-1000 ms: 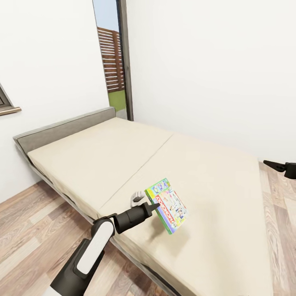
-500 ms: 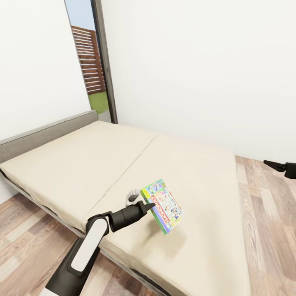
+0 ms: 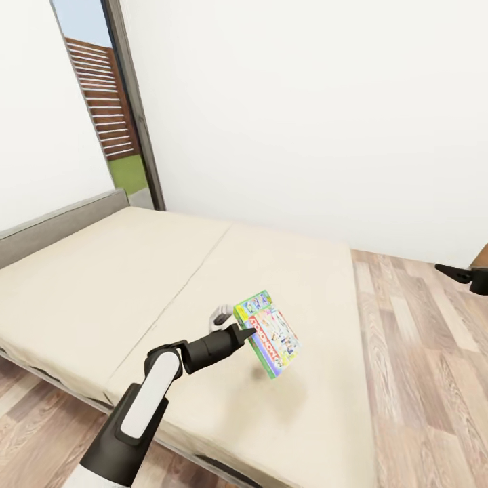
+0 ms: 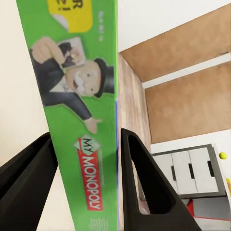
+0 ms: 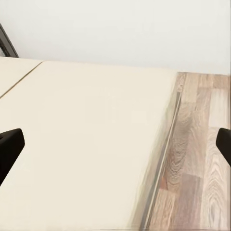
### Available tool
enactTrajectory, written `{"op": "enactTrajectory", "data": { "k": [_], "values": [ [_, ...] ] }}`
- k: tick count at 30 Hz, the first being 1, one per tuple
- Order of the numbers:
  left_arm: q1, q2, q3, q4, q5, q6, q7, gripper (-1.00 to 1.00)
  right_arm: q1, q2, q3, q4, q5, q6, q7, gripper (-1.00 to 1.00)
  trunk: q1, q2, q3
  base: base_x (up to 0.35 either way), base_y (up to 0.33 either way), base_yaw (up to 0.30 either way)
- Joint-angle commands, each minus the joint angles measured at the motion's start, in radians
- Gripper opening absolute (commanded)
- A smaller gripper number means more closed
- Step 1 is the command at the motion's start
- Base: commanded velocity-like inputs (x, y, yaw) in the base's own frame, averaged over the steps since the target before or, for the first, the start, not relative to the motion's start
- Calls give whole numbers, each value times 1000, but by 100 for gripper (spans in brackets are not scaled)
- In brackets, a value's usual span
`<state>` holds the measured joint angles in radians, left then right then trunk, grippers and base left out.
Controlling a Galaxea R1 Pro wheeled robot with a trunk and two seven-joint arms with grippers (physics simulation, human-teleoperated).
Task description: Put all the toys in the child's room - the three board games (two on the bed and one on the table), the two jigsaw puzzles on the table, and the tennis ball on the table - inside the toy box on the table in the child's room.
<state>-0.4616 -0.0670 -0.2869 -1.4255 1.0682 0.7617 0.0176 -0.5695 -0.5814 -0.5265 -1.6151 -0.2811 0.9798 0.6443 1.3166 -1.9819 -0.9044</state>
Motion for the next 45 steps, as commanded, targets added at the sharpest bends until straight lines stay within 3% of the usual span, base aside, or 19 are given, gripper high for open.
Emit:
{"op": "enactTrajectory", "data": {
  "k": [1, 10, 14, 17, 28, 37, 45],
  "values": [
    [-1, 0, 1, -1, 5, 4, 4, -100, -1, 0, -1, 0, 4, 5, 6, 100, -4, 7, 2, 0, 0, -291],
    [-10, 3, 7, 13, 15, 11, 3, -100, -5, -1, -1, 1, 8, 34, 0, 100, -39, 70, 31, 0, 0, -292],
    [-117, -2, 3, 40, 89, 45, 52, -100, -12, -1, -1, 2, 10, 67, -4, 100, -54, 98, 43, 0, 0, -293],
    [-147, -8, -1, 70, 123, 47, 98, -100, -13, -1, -3, 3, 10, 67, -4, 100, -65, 119, 52, 0, 0, -293],
    [-92, 1, 6, 80, 136, 43, 116, -100, -13, -1, -3, 2, 10, 67, -5, 100, -108, 196, 87, 0, 0, -293],
    [-67, 0, 6, 73, 134, 42, 125, -100, -13, 0, -3, 1, 10, 67, -5, 100, -108, 196, 87, 14, -56, -264],
    [-66, 0, 6, 72, 132, 42, 120, -100, -12, 0, -3, 1, 10, 67, -5, 100, -108, 196, 87, 66, -182, -46]
  ]
}}
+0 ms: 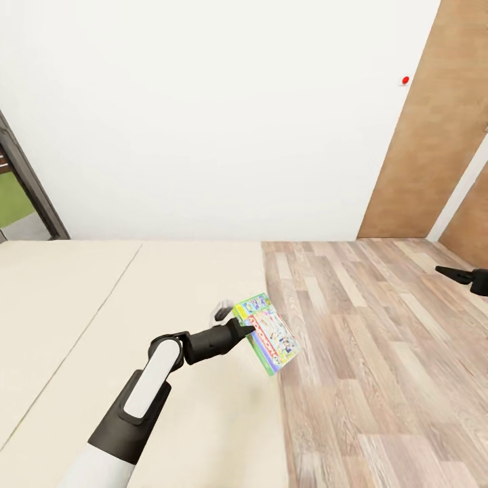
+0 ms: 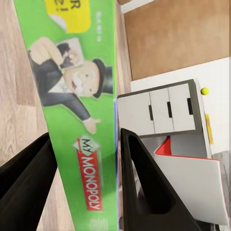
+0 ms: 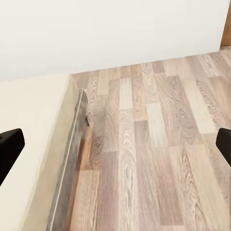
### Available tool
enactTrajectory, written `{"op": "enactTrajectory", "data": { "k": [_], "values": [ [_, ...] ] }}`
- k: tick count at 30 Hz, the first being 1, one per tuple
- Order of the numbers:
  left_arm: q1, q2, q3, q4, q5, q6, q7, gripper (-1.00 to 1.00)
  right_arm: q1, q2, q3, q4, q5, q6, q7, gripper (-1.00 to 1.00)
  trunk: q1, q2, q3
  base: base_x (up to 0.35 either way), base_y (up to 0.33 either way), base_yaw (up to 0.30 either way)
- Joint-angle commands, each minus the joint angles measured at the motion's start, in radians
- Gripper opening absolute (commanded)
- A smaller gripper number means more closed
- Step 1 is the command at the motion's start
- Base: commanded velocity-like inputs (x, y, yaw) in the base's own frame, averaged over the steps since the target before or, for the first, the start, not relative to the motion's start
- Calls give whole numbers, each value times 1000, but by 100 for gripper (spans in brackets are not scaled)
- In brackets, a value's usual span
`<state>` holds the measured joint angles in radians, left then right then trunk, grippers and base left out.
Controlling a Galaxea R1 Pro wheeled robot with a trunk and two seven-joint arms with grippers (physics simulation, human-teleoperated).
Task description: Put all the toys in the child's room - the three board games (two on the bed and one on the table), the two jigsaw puzzles on the table, and the tennis ball on the table - inside the toy box on the table in the child's room.
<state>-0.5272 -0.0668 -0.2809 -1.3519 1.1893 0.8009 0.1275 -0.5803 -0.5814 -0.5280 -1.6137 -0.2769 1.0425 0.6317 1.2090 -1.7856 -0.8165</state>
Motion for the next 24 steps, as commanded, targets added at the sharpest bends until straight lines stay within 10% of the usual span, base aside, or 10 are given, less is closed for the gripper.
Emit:
{"op": "enactTrajectory", "data": {
  "k": [1, 24],
  "values": [
    [-1, 0, 1, -1, 11, 3, 10, -100, -1, 0, -1, 0, 5, 5, 8, 100, 0, 0, -1, 20, -48, -72],
    [9, 4, 3, -1, 21, 2, 6, -100, -1, 0, -1, 0, 7, 5, 7, 100, 0, 0, -1, 2, -6, -269]
  ]
}}
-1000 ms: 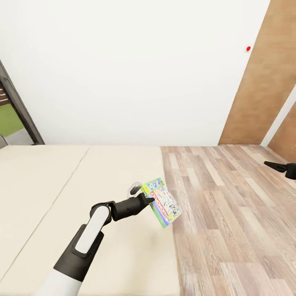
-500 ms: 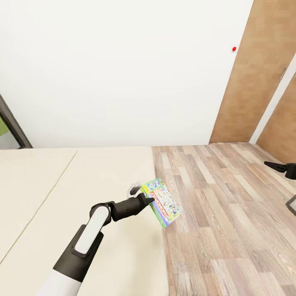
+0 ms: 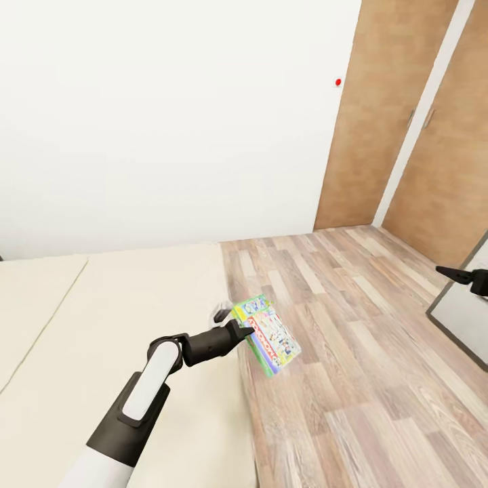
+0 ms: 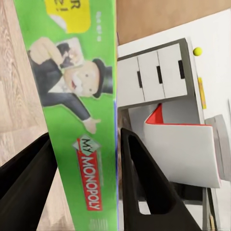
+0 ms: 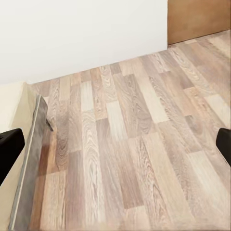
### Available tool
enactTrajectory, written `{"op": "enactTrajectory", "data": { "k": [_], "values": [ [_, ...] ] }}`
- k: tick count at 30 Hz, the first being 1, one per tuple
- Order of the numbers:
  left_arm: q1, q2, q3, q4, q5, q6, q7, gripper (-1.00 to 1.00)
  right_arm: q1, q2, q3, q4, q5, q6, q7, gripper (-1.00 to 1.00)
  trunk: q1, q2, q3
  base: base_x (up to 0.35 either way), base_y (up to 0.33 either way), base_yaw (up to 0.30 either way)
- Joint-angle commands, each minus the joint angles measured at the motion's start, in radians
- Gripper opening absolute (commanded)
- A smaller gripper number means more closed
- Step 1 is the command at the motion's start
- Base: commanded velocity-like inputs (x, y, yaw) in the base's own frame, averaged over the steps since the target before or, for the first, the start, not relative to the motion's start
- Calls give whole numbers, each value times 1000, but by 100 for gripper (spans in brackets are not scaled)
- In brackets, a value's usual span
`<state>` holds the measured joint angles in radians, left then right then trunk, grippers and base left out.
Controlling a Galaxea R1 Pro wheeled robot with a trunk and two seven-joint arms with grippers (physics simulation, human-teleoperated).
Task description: Put all the toys in the child's room - the three board games (two on the bed and one on the table), the two jigsaw puzzles on the table, and the tennis ball on the table - inside the toy box on the table in the child's room.
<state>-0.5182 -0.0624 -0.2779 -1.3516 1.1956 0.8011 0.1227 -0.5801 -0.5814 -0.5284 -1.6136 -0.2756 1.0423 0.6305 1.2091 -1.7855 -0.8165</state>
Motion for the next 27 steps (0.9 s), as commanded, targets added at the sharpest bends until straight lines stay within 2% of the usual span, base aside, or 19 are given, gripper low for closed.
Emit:
{"op": "enactTrajectory", "data": {
  "k": [1, 7, 18, 24, 27],
  "values": [
    [0, 0, 0, -1, 15, 2, 10, -100, -1, 0, -1, 0, 6, 5, 8, 100, 0, 0, -1, 0, 0, -295],
    [-2, 0, 1, -2, 20, 9, 11, -100, -1, 0, -1, 0, 6, 5, 8, 100, 0, 0, -1, 0, 0, -295],
    [-3, 2, 4, -4, 29, 11, 13, -100, -1, 0, -1, 0, 6, 5, 8, 100, -42, 77, 34, 0, 0, -295],
    [3, 8, 28, -3, 29, 8, 12, -100, -1, 1, 5, 0, 6, 5, 7, 100, -65, 119, 52, 0, 0, -295],
    [11, 9, 52, -3, 30, 8, 12, -100, -1, 22, 8, 0, 7, 5, -5, 100, -77, 140, 62, 0, 0, -295]
  ]
}}
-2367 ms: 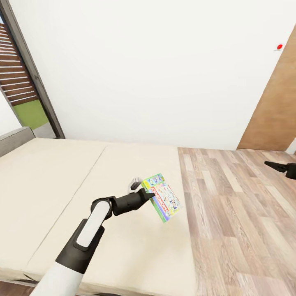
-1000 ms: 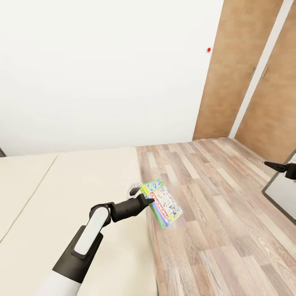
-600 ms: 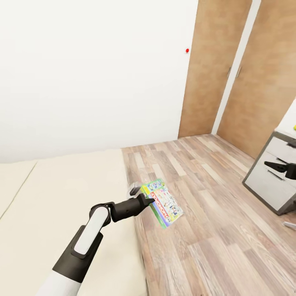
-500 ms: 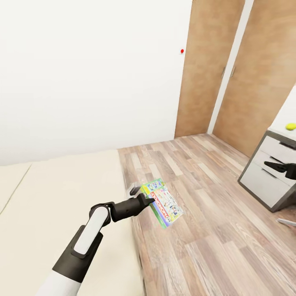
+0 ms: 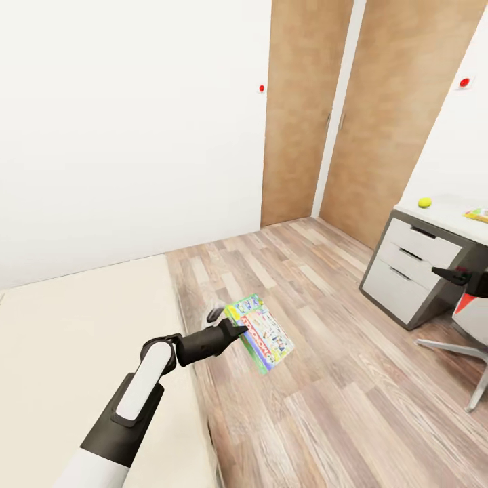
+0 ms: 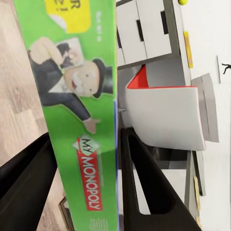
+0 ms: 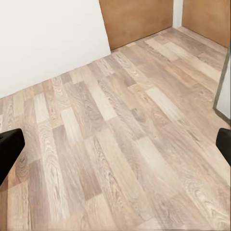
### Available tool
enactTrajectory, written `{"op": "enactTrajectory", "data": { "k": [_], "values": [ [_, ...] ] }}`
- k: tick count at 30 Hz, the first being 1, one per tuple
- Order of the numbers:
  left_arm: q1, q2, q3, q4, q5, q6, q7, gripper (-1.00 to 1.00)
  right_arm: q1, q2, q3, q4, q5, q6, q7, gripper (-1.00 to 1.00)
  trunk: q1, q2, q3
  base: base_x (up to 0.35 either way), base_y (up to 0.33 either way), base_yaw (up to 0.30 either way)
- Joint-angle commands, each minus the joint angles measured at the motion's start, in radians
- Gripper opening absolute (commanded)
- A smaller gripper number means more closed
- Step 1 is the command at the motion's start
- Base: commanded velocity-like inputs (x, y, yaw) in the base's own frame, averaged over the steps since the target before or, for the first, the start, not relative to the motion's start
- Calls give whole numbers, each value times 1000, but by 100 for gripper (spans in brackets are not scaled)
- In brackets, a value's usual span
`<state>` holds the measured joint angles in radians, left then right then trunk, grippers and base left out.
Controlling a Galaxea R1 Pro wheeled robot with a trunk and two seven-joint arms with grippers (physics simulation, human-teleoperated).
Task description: Put all the toys in the child's room - the three board games (two on the bed and one on the table), the two jigsaw puzzles on the table, and the tennis ball on the table - inside the toy box on the table in the child's room.
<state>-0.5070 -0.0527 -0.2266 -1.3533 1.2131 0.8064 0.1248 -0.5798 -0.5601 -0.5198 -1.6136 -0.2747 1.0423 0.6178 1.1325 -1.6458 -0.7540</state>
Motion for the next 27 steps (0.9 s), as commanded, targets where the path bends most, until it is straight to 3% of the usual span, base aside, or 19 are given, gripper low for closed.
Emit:
{"op": "enactTrajectory", "data": {
  "k": [1, 7, 13, 16, 21, 27],
  "values": [
    [4, 0, 16, -2, 13, 3, 10, -100, -1, 15, -1, 0, 6, 5, -4, 100, -4, 7, 2, 0, 0, -295],
    [29, 0, 72, -3, 14, 3, 10, -100, -2, 40, 0, 0, 6, 4, -36, 100, -27, 49, 21, 0, 0, -295],
    [49, 1, 135, -4, 15, 9, 9, -100, -1, 46, 12, 0, 6, 3, -41, 100, -50, 91, 40, 0, 0, -295],
    [54, 11, 146, -19, 15, 10, 9, -100, 0, 48, 56, -1, 6, 3, -41, 100, -62, 112, 49, 0, 0, -295],
    [71, 38, 153, -46, 14, 11, 9, -100, 0, 49, 90, 0, 7, -2, -41, 100, -81, 147, 65, 0, 0, -296],
    [79, 53, 182, -53, 16, 12, 9, -100, 1, 49, 98, 0, 7, -4, -41, 100, -104, 189, 84, 0, 0, -296]
  ]
}}
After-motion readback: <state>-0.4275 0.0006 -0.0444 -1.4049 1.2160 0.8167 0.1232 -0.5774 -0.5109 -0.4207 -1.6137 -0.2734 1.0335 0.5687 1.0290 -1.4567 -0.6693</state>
